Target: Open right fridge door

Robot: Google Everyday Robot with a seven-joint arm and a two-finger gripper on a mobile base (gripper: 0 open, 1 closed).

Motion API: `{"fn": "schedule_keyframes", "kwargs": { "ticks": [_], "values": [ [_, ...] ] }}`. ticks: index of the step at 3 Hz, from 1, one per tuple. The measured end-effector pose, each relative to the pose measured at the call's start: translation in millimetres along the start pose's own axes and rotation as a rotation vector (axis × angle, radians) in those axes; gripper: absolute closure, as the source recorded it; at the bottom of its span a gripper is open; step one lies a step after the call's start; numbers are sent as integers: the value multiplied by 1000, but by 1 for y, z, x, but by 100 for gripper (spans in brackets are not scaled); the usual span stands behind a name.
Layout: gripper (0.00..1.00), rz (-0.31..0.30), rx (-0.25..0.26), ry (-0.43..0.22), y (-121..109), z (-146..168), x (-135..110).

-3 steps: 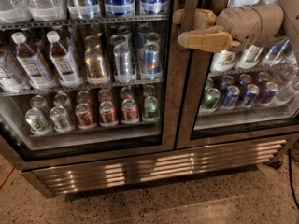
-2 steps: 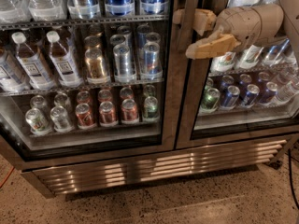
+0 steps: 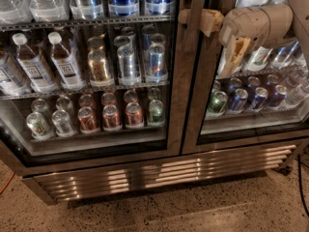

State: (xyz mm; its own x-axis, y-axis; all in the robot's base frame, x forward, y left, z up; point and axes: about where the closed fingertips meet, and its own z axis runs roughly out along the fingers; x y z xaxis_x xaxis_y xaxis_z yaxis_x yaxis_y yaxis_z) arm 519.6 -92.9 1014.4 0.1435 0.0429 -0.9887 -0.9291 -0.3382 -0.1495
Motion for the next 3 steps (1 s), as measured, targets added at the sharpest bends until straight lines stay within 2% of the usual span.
{"fn": "schedule_keyframes", "kwargs": {
  "ticks": [3],
  "values": [
    [0,0,0,0,0,0,0]
  ]
}}
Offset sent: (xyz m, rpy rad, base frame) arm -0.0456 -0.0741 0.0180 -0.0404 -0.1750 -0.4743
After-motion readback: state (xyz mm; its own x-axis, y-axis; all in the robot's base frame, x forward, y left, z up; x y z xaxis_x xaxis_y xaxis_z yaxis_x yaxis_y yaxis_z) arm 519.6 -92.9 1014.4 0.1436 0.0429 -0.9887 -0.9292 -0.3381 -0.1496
